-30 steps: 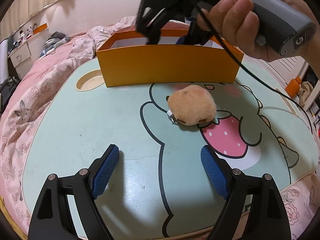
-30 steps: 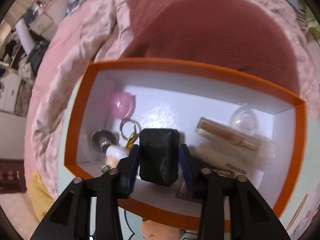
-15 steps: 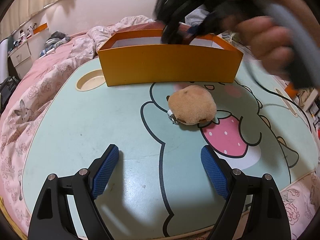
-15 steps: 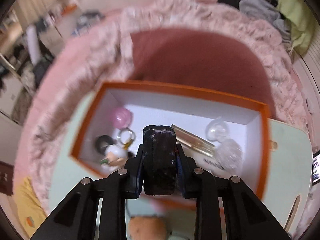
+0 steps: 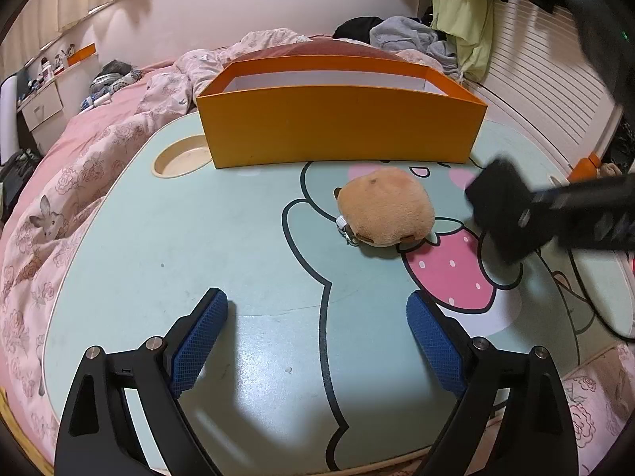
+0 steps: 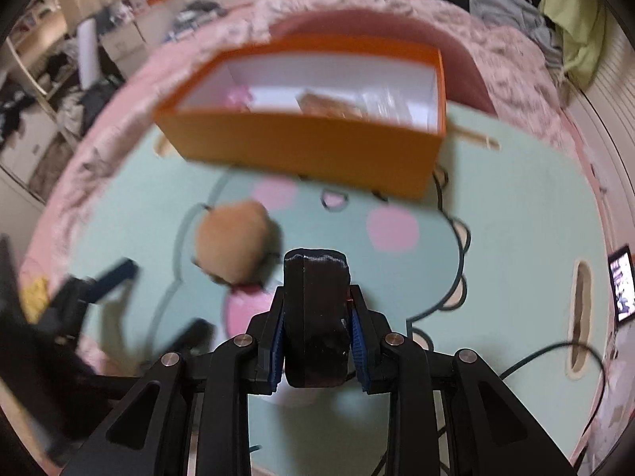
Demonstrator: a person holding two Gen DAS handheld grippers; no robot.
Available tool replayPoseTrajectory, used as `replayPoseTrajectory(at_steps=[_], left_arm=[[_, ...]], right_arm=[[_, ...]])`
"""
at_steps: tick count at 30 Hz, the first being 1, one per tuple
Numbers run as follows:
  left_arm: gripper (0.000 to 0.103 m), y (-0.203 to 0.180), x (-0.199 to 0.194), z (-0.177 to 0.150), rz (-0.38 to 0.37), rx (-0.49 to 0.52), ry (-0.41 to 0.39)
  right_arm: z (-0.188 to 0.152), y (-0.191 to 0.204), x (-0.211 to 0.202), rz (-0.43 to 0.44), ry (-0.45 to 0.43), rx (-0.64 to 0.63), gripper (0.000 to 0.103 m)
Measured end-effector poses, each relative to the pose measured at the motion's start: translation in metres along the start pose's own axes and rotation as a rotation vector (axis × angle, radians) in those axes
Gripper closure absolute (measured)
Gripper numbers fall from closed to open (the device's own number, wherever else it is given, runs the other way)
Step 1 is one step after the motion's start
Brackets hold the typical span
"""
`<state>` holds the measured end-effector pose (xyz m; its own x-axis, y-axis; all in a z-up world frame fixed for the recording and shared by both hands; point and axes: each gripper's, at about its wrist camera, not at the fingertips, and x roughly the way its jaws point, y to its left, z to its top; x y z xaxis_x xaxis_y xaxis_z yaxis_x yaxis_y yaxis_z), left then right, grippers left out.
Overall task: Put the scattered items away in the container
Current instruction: 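Set the black pouch on the table beside the plush, open right gripper, then grasp the gold perfume bottle in the box with the left gripper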
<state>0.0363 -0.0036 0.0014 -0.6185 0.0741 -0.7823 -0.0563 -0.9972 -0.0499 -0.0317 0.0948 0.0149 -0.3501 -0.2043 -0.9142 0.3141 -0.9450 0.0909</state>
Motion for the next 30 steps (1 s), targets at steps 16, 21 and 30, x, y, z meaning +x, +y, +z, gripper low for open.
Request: replayPoseTrajectory(at_steps=[16, 21, 30], left_arm=[[0.011, -0.001, -0.001, 0.0, 0.001, -0.001, 0.001], [0.011, -0.001, -0.001, 0.0, 0.004, -0.001, 0.003], [0.011, 0.009, -0.039, 0.058, -0.055, 0.018, -0.101]], right_arm=[[-0.053, -0.017, -0.031, -0.016, -0.205, 0.045, 0.02], [-0.07, -0.022, -0.023, -0.057, -0.189, 0.069, 0.02], [-0.074, -0.021, -0.02, -0.076, -0.214, 0.065, 0.017]])
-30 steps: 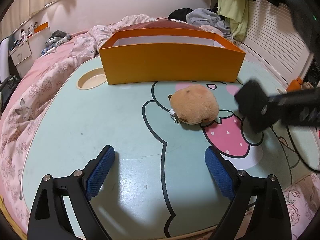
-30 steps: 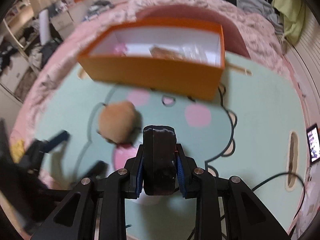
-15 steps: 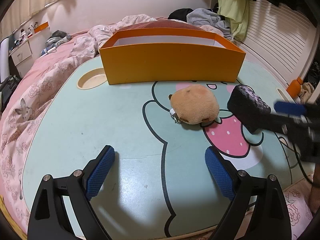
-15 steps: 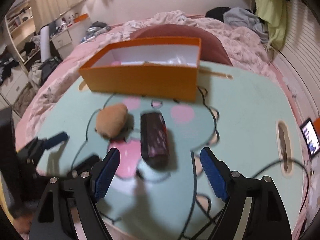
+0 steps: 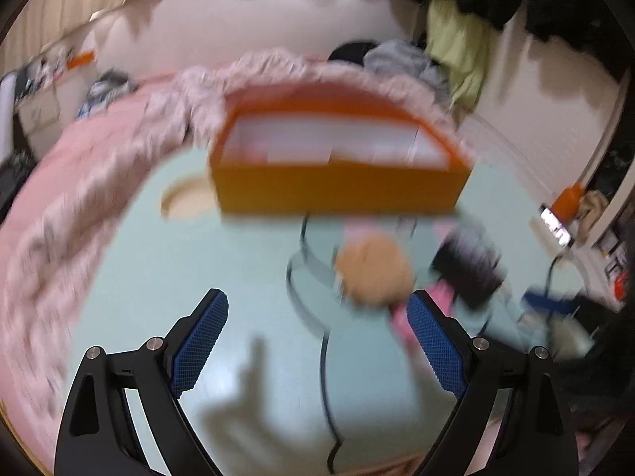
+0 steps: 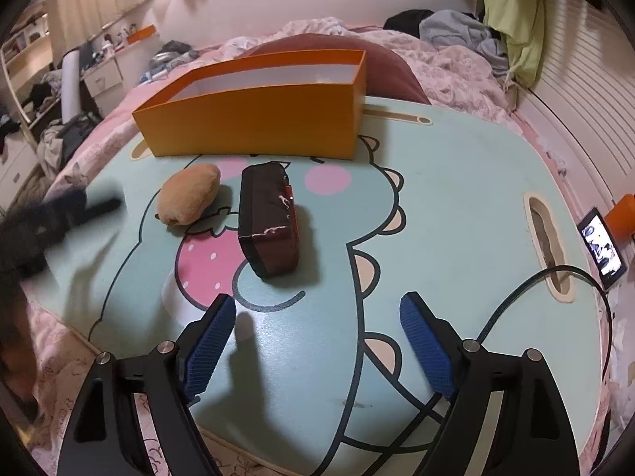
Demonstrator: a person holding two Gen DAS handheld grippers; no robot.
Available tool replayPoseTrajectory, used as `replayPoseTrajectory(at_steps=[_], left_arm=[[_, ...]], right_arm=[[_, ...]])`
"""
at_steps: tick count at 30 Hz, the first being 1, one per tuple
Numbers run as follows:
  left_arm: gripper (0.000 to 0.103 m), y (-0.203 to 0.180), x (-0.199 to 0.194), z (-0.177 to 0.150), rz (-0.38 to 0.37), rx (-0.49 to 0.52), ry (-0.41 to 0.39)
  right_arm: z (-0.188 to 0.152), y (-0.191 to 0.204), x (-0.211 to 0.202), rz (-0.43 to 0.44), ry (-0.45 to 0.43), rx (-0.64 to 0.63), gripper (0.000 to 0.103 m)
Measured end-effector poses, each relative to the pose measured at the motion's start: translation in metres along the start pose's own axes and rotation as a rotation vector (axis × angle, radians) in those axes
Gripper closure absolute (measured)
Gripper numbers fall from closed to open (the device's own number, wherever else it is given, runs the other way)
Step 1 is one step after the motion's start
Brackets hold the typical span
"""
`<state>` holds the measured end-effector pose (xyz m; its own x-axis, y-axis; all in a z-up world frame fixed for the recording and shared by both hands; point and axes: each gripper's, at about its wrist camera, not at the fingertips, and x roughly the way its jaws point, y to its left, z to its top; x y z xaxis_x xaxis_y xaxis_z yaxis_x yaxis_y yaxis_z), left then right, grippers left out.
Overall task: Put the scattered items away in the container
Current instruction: 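Grasp the gold perfume bottle in the box with the left gripper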
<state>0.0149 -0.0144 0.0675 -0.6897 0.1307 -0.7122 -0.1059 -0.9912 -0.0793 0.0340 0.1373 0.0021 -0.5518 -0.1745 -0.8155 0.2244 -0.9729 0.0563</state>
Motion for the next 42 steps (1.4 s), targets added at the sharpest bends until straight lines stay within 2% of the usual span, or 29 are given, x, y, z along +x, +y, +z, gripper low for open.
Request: replayPoseTrajectory(at_steps=[1, 3, 5, 7, 9, 12, 14, 16, 19, 20, 22, 24, 26, 27, 31, 33, 34, 38, 42], left_arm=[[0.011, -0.004, -0.003, 0.016, -0.003, 0.022, -0.02], [0.011, -0.012, 0.0, 0.061, -0.066, 0.052, -0.042], [0.013, -0.02, 0.021, 0.097, -0.103, 0.045, 0.005], [0.027, -0.029, 0.06, 0.127, -0.101, 0.024, 0.115], [0.042, -0.031, 0.107, 0.14, -0.133, -0.051, 0.261], [0.048, -0.025, 0.168, 0.133, -0.188, -0.223, 0.486], [0.049, -0.029, 0.19, 0.125, -0.162, -0.253, 0.557], [0.049, -0.032, 0.2, 0.123, -0.1, -0.256, 0.562], [0.049, -0.025, 0.21, 0.127, -0.085, -0.328, 0.54], [0.052, -0.022, 0.213, 0.13, -0.073, -0.352, 0.536], [0.055, -0.015, 0.217, 0.134, -0.036, -0.372, 0.514], [0.055, -0.012, 0.218, 0.135, -0.031, -0.377, 0.504], [0.056, -0.012, 0.216, 0.132, -0.019, -0.351, 0.498], [0.06, -0.015, 0.214, 0.128, -0.001, -0.317, 0.493], [0.067, -0.027, 0.207, 0.118, 0.018, -0.219, 0.501], [0.079, -0.022, 0.208, 0.118, 0.04, -0.21, 0.494], [0.082, -0.018, 0.209, 0.119, 0.045, -0.219, 0.49], [0.085, 0.001, 0.207, 0.119, -0.012, -0.268, 0.475], [0.085, 0.006, 0.192, 0.128, -0.067, -0.278, 0.392]], right_arm=[[0.0, 0.0, 0.0, 0.002, -0.001, 0.001, 0.017], [0.0, 0.0, 0.0, 0.005, -0.001, 0.002, 0.017], [0.001, -0.001, -0.001, 0.009, -0.002, 0.004, 0.016], [0.001, -0.001, -0.001, 0.014, -0.004, 0.007, 0.016], [0.001, -0.002, -0.001, 0.016, -0.006, 0.008, 0.016], [0.0, -0.002, -0.001, 0.018, -0.007, 0.008, 0.016], [0.0, -0.003, -0.001, 0.022, -0.009, 0.011, 0.016], [0.0, -0.004, -0.002, 0.029, -0.012, 0.019, 0.014], [0.0, -0.007, -0.003, 0.038, -0.017, 0.033, 0.013], [0.0, -0.007, -0.003, 0.039, -0.018, 0.034, 0.013], [0.0, -0.007, -0.003, 0.039, -0.018, 0.032, 0.013], [0.0, -0.007, -0.003, 0.038, -0.018, 0.032, 0.012], [0.0, -0.008, -0.003, 0.041, -0.018, 0.032, 0.012], [0.0, -0.008, -0.003, 0.042, -0.018, 0.032, 0.012], [0.0, -0.008, -0.003, 0.041, -0.018, 0.031, 0.012], [0.0, -0.008, -0.003, 0.037, -0.016, 0.027, 0.012], [0.0, -0.008, -0.003, 0.037, -0.017, 0.028, 0.012], [0.0, -0.008, -0.003, 0.039, -0.017, 0.03, 0.011], [0.0, -0.008, -0.002, 0.039, -0.018, 0.033, 0.011]])
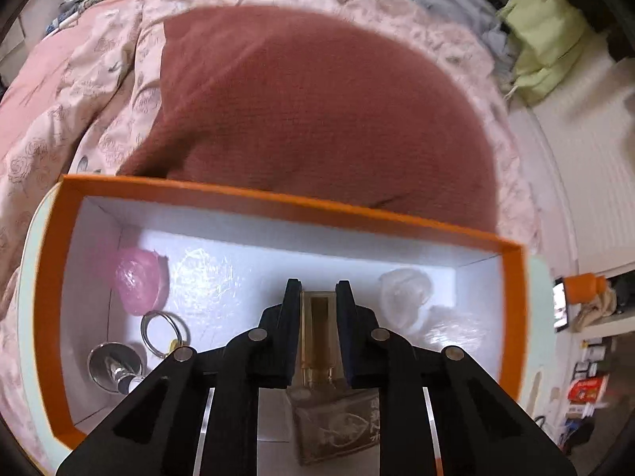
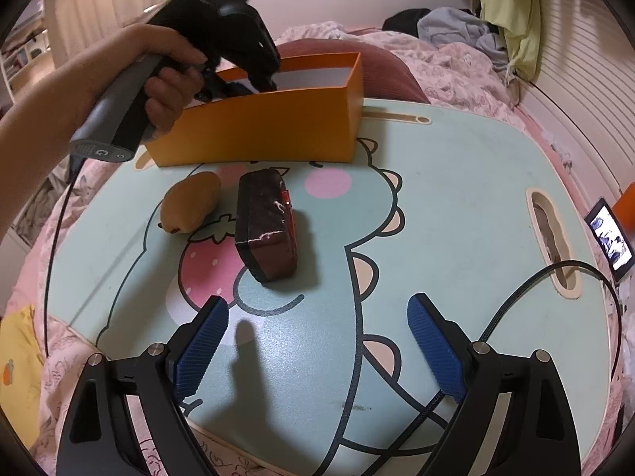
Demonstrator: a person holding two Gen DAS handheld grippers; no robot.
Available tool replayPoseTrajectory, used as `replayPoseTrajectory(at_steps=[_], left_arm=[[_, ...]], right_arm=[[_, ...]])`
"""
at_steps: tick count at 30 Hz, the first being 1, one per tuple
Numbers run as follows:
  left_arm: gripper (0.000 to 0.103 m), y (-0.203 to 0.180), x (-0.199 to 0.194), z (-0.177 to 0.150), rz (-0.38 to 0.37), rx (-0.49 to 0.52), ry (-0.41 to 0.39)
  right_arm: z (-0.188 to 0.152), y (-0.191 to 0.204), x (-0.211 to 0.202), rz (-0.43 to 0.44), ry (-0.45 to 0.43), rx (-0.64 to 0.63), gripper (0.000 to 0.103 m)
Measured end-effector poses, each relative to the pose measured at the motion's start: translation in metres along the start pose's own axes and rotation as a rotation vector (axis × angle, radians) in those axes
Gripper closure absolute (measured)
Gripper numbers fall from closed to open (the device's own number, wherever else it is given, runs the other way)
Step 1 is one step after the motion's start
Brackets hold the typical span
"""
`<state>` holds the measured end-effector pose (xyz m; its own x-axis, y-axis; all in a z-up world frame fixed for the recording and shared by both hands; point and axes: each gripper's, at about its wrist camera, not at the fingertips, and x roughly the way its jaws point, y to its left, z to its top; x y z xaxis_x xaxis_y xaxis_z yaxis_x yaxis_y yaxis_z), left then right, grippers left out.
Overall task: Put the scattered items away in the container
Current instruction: 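Grasp the gold perfume bottle in the box with the left gripper, then carry the perfume bottle out and lay it on the table, open left gripper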
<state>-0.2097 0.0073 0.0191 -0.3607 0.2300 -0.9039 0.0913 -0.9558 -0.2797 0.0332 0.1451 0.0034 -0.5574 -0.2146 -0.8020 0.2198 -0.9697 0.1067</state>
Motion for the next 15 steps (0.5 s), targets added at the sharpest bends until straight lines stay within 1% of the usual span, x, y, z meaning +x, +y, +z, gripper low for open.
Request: replayPoseTrajectory(at_steps=[2, 4, 7, 8, 10, 12, 15], left_arm=[[0.085, -0.003, -0.015, 0.004, -0.04, 0.003, -0.047], [0.085, -0.01, -0.039, 0.006, -0.115, 0.001, -0.097], [0.085, -0.018, -0.075, 0.005, -0.205, 0.018, -0.161], [0.085, -0.017, -0.093, -0.001, -0.243, 0.028, -0.188], [0.085, -0.019, -0.117, -0.01, -0.296, 0.047, -0.221], [0.085, -0.016, -0.141, -0.03, -0.344, 0.078, -0.244], [0.085, -0.01, -0.151, -0.057, -0.393, 0.112, -0.225]], right_arm=[[0.0, 0.0, 0.0, -0.001, 0.0, 0.0, 0.011], [0.0, 0.0, 0.0, 0.002, -0.001, 0.002, 0.011], [0.0, 0.0, 0.0, 0.001, -0.001, 0.002, 0.011], [0.0, 0.0, 0.0, 0.0, -0.001, 0.001, 0.011], [0.0, -0.001, 0.0, 0.001, -0.001, 0.002, 0.011], [0.0, 0.0, 0.0, 0.002, -0.002, 0.004, 0.011], [0.0, 0.0, 0.0, 0.001, -0.002, 0.004, 0.011]])
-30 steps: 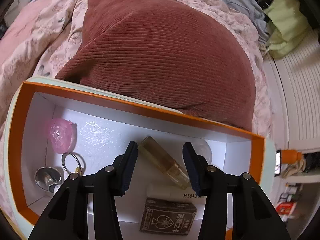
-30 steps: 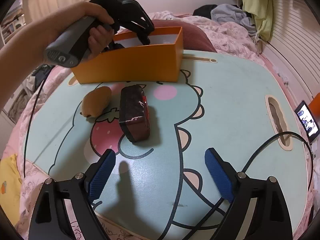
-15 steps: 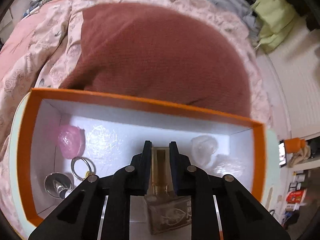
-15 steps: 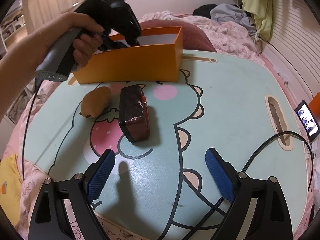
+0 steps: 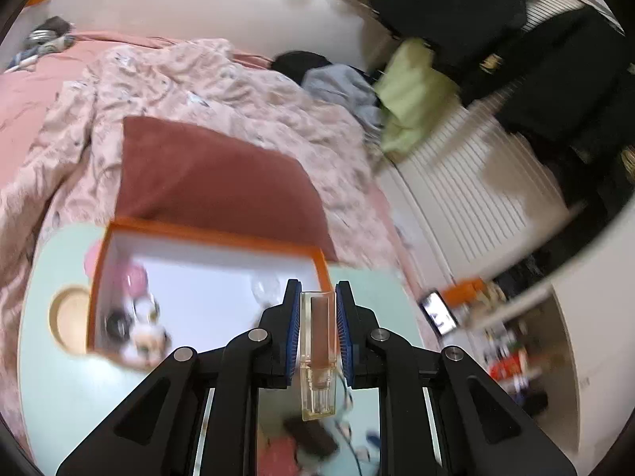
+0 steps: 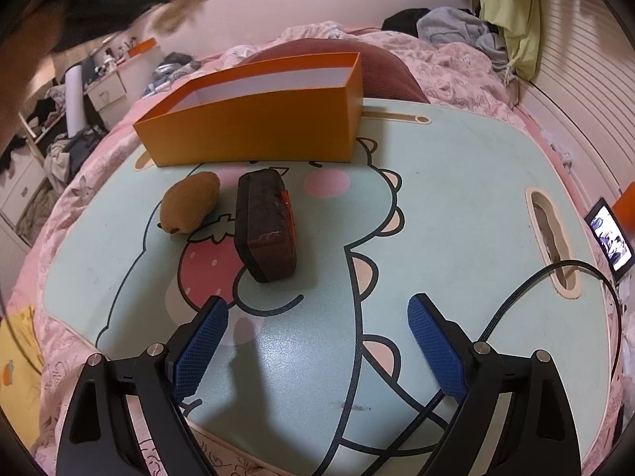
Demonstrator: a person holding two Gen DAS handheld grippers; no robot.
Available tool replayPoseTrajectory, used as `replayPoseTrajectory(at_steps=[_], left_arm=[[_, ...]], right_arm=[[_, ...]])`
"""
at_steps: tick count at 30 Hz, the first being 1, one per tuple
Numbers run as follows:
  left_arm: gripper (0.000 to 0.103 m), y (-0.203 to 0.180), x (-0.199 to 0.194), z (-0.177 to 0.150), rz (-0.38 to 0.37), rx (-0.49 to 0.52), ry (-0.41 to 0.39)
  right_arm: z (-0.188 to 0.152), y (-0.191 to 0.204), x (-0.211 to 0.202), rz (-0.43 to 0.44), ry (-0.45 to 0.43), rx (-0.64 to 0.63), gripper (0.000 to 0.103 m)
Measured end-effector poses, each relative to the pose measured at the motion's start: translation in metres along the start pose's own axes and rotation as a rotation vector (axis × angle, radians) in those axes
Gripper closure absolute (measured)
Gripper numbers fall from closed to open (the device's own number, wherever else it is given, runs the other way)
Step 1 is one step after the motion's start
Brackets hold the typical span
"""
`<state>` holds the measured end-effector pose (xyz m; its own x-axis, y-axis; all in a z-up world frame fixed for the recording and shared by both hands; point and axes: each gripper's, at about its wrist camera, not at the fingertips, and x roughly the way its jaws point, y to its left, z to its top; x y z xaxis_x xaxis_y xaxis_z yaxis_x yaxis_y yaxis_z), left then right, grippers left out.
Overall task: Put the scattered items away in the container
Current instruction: 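Carry the perfume bottle out and lay it on the table, open left gripper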
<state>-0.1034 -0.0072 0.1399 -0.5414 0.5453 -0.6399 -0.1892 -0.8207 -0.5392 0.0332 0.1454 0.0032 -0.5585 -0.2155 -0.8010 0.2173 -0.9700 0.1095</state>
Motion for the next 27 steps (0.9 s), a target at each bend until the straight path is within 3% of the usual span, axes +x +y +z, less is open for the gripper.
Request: replayPoseTrajectory(at_steps=[9, 12, 17, 20, 27], left_arm=[[0.085, 0.037, -0.011, -0.081, -0.076, -0.085, 0.091], [0.085, 0.048, 0.001, -0.099, 0.03, -0.066, 0.107], [0.084, 0.066, 0.012, -0.114, 0.019, -0.132, 0.106], [0.082, 0.066, 0.006, -0.115, 0.101, -0.115, 0.047], [0.063, 0.065, -0.011, -0.125, 0.188, -0.06, -0.023]], right_arm=[[0.0, 0.001, 0.0, -0.006, 0.003, -0.005, 0.01], [-0.001, 0.001, 0.001, -0.008, 0.004, -0.007, 0.01], [0.0, 0.001, 0.001, -0.011, 0.006, -0.01, 0.01], [0.0, 0.001, 0.002, -0.012, 0.007, -0.011, 0.01], [0.0, 0.001, 0.001, -0.011, 0.006, -0.011, 0.009]])
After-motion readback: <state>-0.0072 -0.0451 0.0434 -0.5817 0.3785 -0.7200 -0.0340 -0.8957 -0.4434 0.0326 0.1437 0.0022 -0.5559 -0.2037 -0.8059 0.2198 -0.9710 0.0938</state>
